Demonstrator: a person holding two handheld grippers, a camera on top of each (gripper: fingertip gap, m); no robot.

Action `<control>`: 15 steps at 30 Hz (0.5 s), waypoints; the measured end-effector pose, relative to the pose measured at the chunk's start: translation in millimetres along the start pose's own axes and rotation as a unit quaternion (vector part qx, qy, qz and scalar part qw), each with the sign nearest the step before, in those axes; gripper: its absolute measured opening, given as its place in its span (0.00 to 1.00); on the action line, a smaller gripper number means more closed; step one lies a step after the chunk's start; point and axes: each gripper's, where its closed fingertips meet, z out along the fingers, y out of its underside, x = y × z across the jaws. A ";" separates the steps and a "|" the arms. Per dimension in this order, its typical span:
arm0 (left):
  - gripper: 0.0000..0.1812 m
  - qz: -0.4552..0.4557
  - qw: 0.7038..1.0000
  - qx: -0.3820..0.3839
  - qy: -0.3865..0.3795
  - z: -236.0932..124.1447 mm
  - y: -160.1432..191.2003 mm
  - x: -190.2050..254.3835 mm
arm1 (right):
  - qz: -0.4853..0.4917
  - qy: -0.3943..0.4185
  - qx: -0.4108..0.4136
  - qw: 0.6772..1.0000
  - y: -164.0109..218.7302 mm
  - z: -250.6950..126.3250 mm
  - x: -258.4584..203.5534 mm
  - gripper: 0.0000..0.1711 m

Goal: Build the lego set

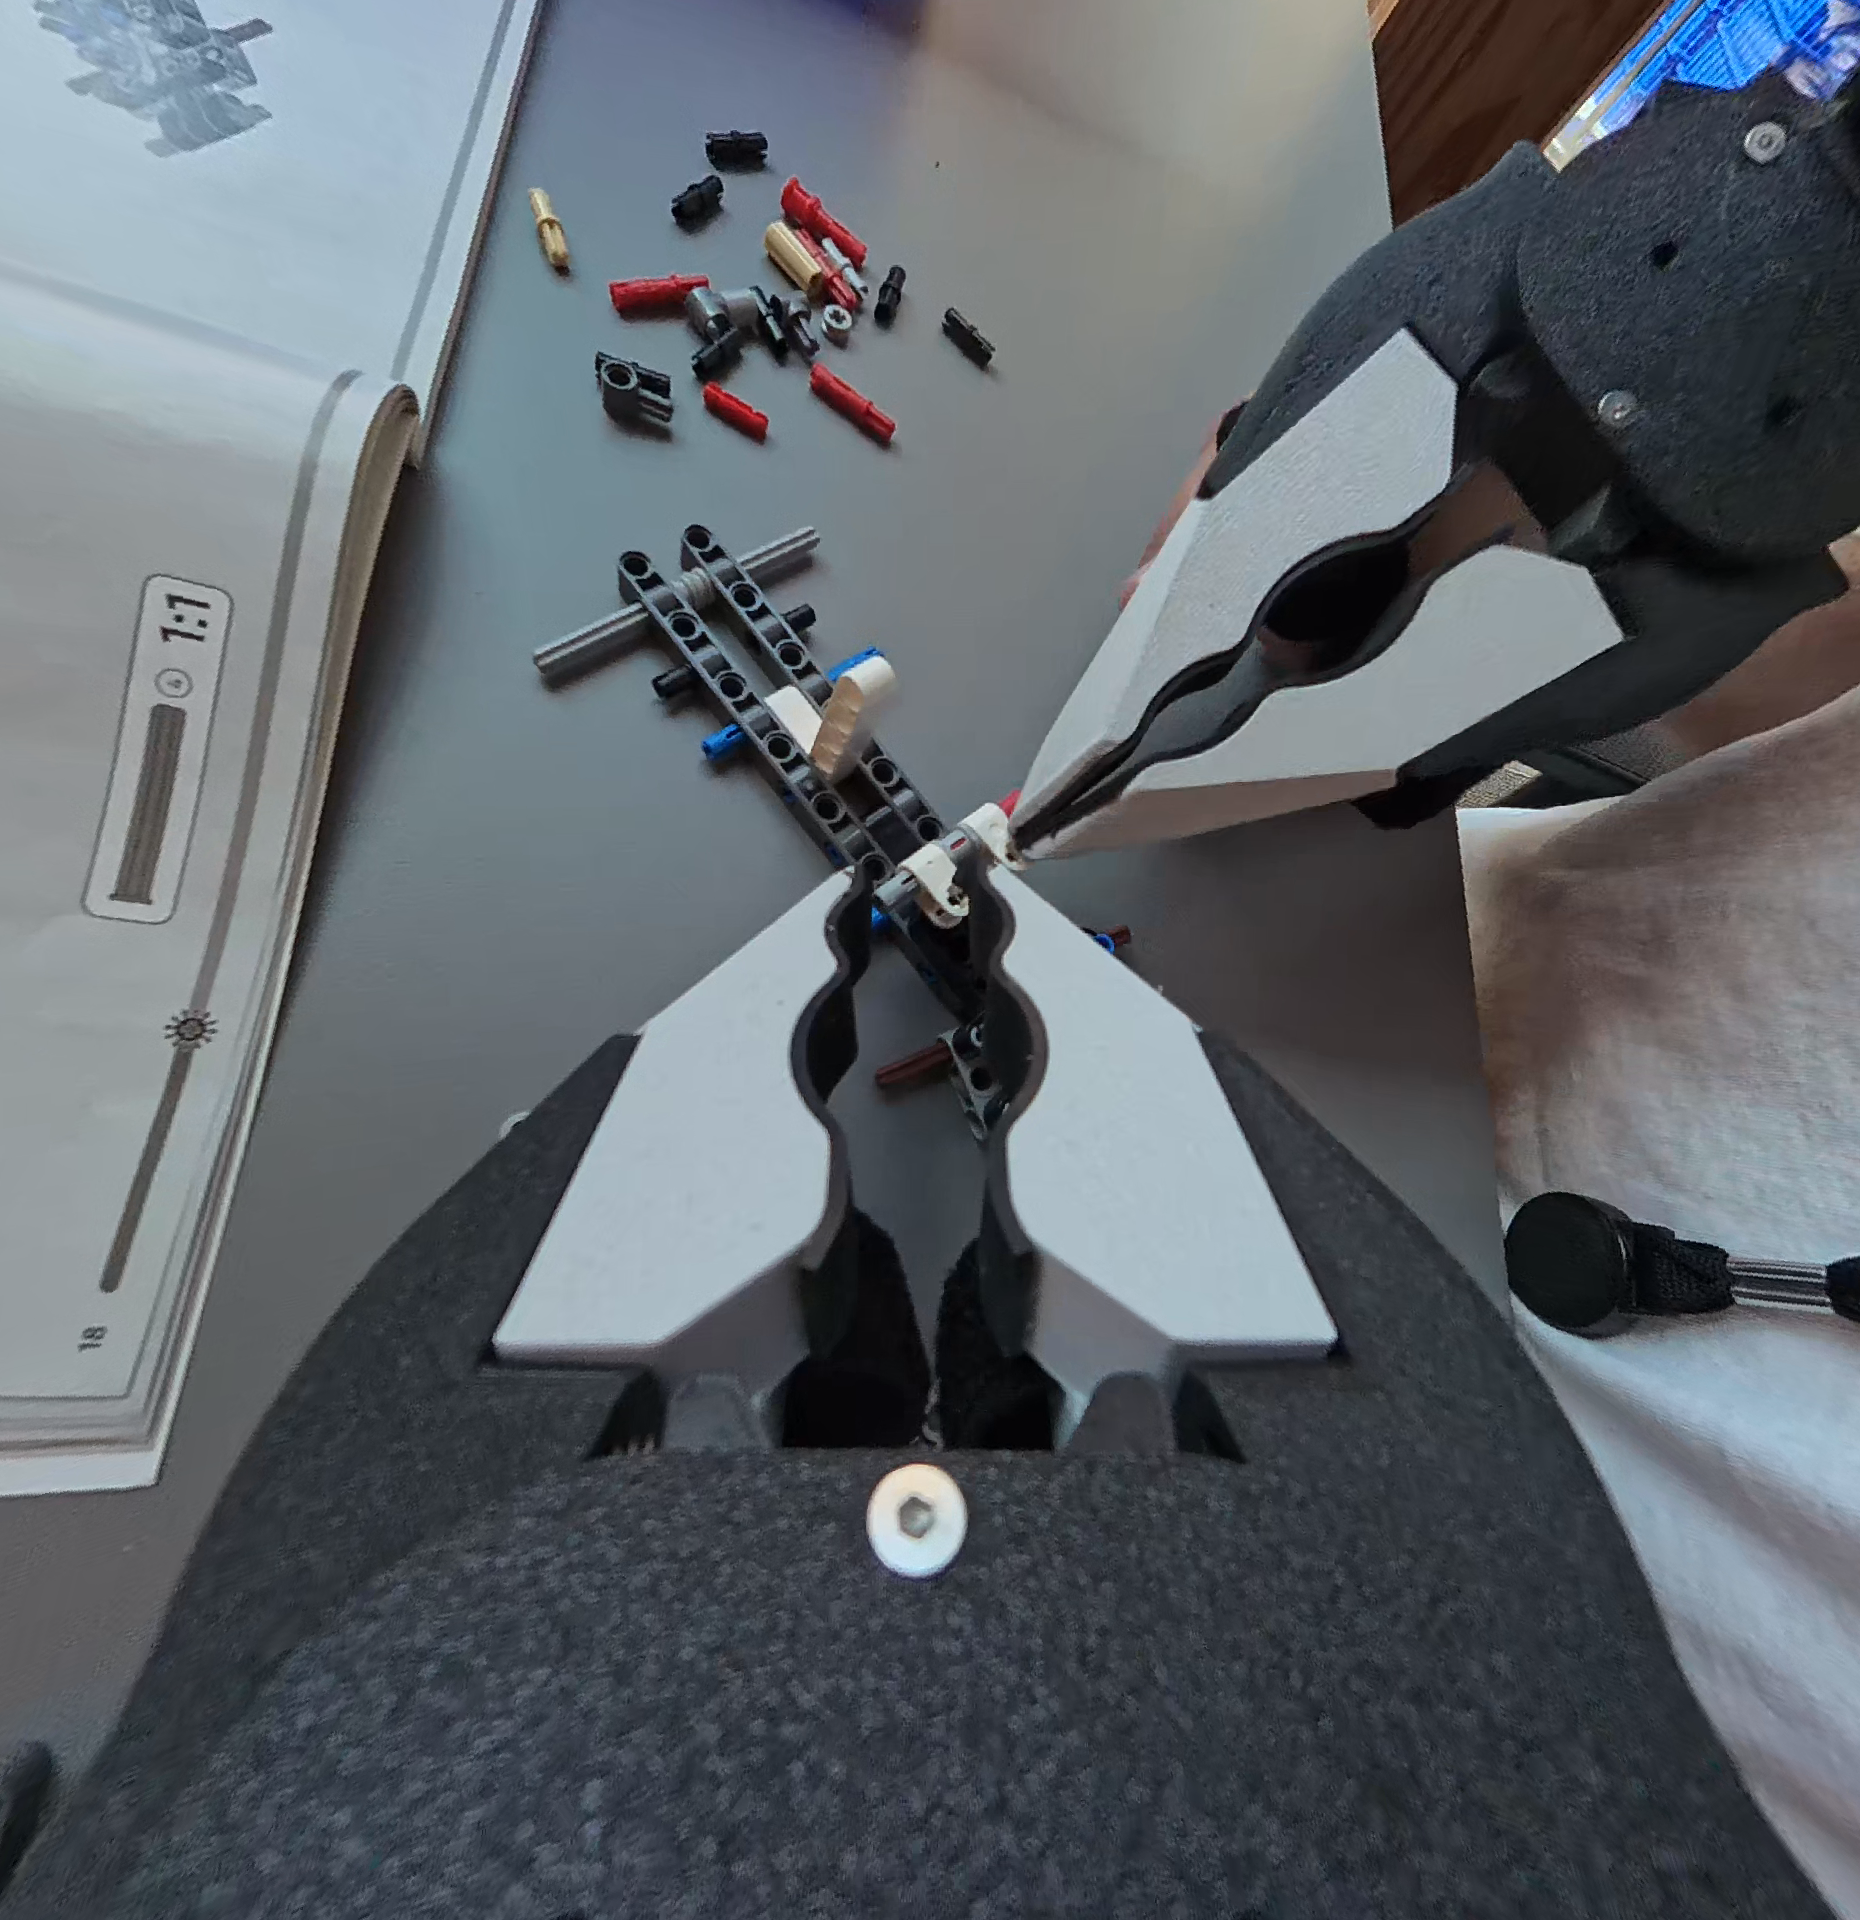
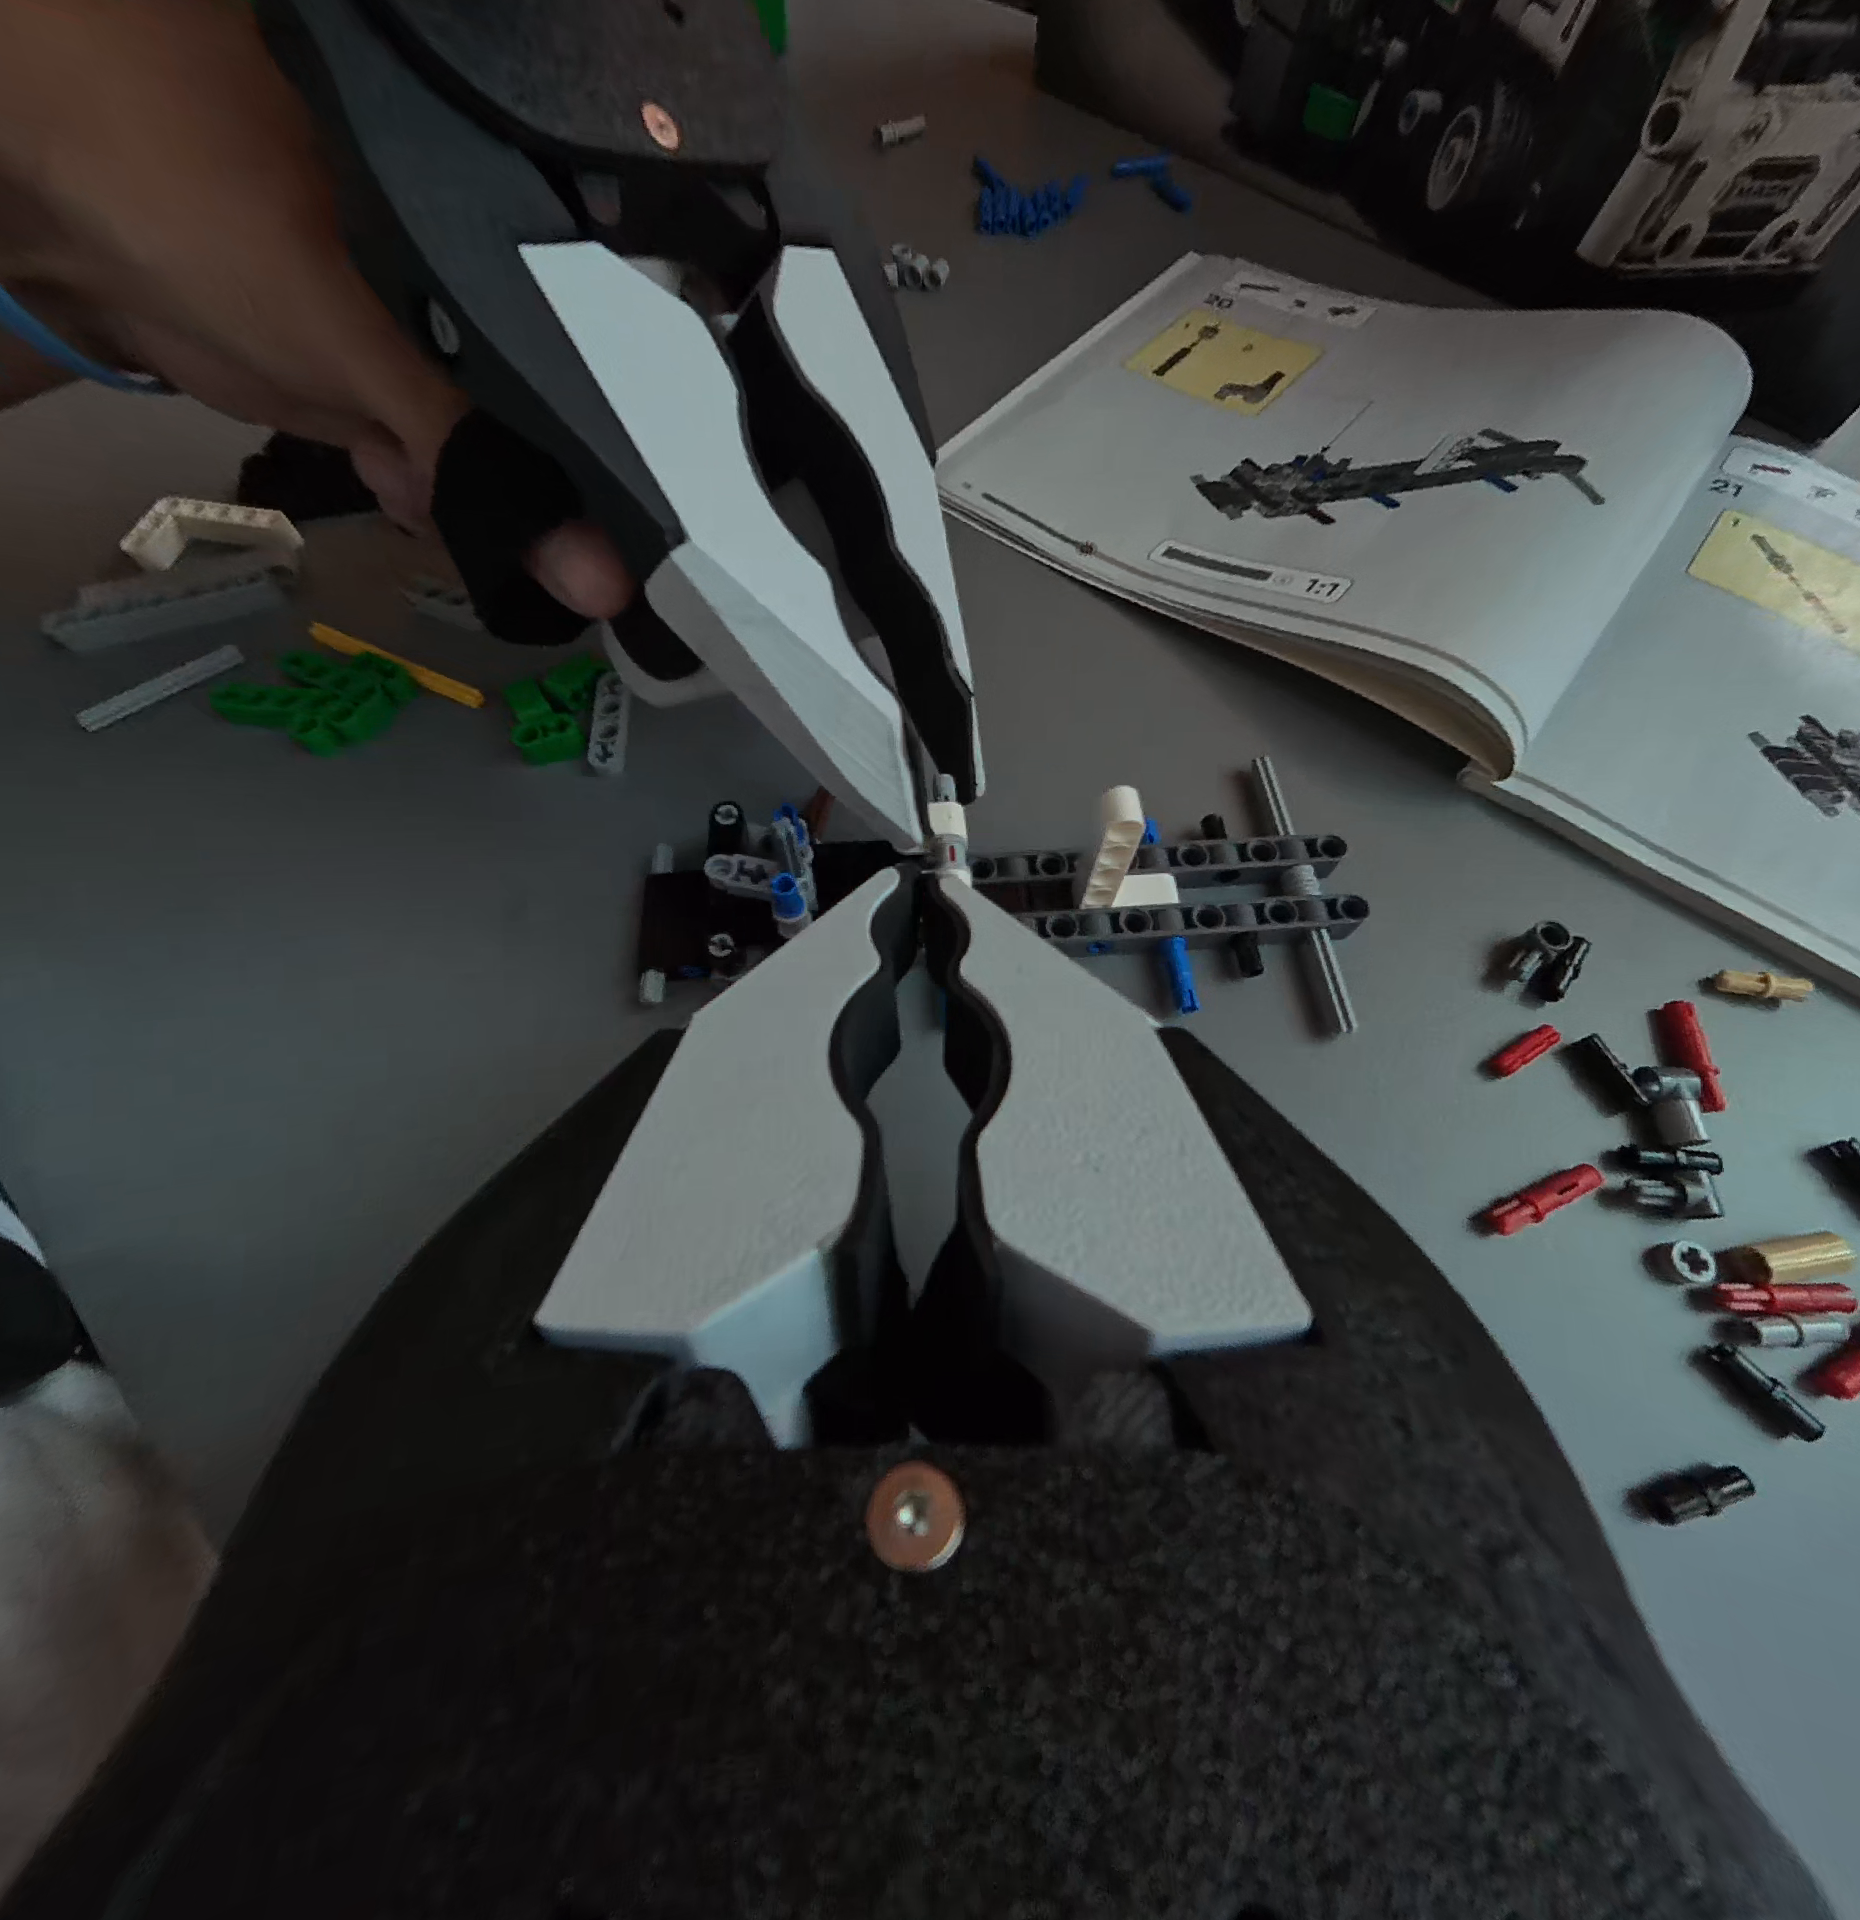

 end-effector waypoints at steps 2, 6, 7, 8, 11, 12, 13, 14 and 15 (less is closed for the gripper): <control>0.09 -0.002 1.000 0.003 0.000 -0.1 0.1 -0.1 | -0.009 0.002 -0.001 1.000 -0.3 1.2 0.0 0.00; 0.09 -0.015 1.000 0.012 0.003 0.1 0.2 -1.0 | 0.027 -0.010 -0.014 0.999 0.5 2.5 2.2 0.00; 0.09 -0.016 1.000 0.012 0.003 0.2 0.2 -0.9 | 0.026 -0.009 -0.011 1.000 0.4 2.8 2.4 0.00; 0.09 -0.016 1.000 0.012 0.003 0.1 0.1 -0.7 | 0.021 -0.007 -0.010 1.000 0.5 2.7 2.3 0.00; 0.06 -0.022 1.000 0.003 0.013 -4.1 -0.9 -1.9 | 0.011 -0.008 -0.020 1.000 0.8 2.9 1.9 0.00; 0.04 -0.021 1.000 0.013 0.005 -8.6 -5.6 -7.2 | 0.005 -0.007 -0.024 1.000 0.8 3.0 2.1 0.00; 0.01 -0.010 0.999 0.031 0.006 -14.2 -12.8 -8.5 | 0.000 -0.005 -0.025 1.000 0.9 2.9 2.0 0.00; 0.00 0.008 0.999 0.044 0.021 -19.4 -18.3 -3.4 | -0.007 0.000 -0.025 1.000 1.0 2.8 2.0 0.00; 0.00 0.033 0.998 0.044 0.031 -22.1 -19.9 3.0 | -0.009 0.005 -0.024 1.000 0.9 2.7 2.0 0.00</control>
